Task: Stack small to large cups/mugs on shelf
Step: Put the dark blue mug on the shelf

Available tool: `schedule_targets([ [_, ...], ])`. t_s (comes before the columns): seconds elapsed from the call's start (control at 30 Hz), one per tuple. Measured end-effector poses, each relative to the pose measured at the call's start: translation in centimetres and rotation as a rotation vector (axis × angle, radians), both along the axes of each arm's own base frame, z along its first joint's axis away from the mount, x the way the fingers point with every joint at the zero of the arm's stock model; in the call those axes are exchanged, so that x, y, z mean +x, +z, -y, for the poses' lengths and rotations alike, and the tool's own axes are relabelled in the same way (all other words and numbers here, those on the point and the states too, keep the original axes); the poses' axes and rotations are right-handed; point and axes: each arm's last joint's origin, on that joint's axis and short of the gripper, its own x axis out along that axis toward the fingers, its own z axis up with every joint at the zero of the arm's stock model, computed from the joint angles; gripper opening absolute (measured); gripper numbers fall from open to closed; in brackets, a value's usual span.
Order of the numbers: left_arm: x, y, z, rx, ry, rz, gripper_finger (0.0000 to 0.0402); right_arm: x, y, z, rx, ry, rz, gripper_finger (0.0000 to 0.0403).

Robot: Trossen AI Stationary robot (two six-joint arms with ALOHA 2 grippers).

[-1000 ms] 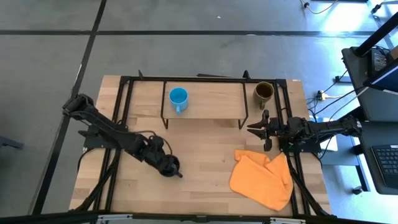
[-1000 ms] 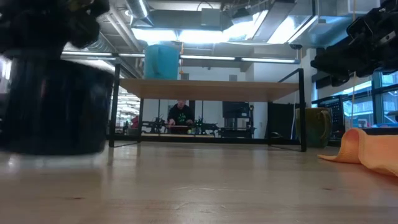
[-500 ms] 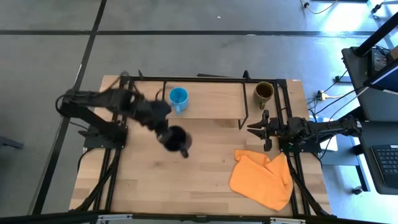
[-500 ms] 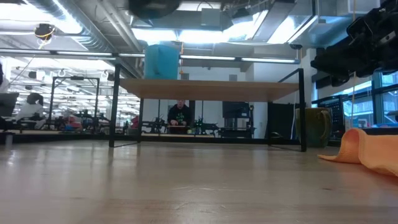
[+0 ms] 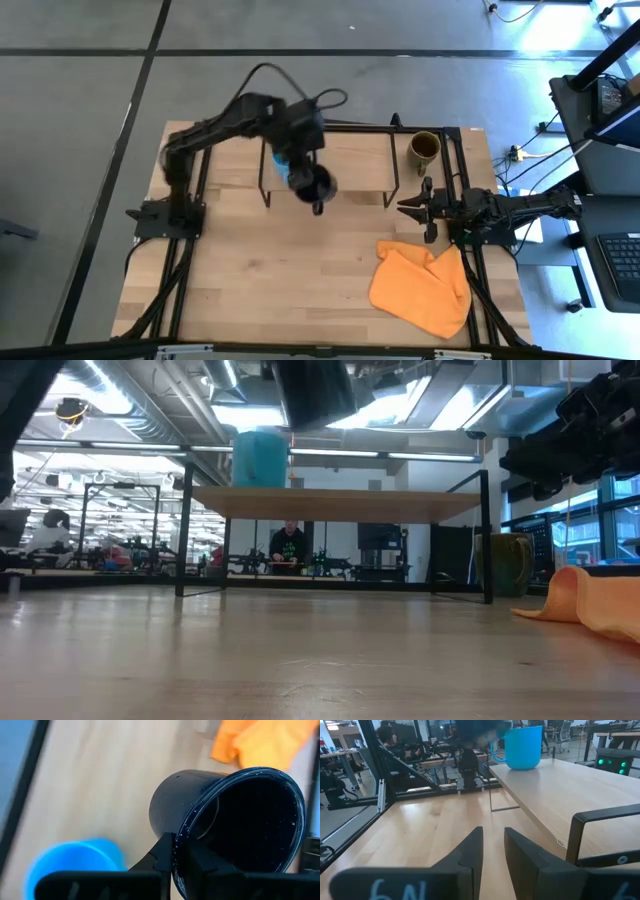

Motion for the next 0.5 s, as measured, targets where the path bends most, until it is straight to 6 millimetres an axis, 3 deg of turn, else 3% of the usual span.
schedule_targets([
  [0.13,0.2,-2.1,-3.0,0.012,0.016,-0.084,0.0015,0.0,0.0,0.0,0.031,-0.002,0.004,0.008],
  [0.23,0.3,-2.6,-4.9,0.066,0.015,-0.083,0.0015,0.0,0.0,0.0,0.051,-0.002,0.007,0.008],
  [0.5,0.6,-2.3,-6.5,0.094,-0.016,0.001,0.0015,0.0,0.0,0.0,0.077,-0.003,0.007,0.008],
])
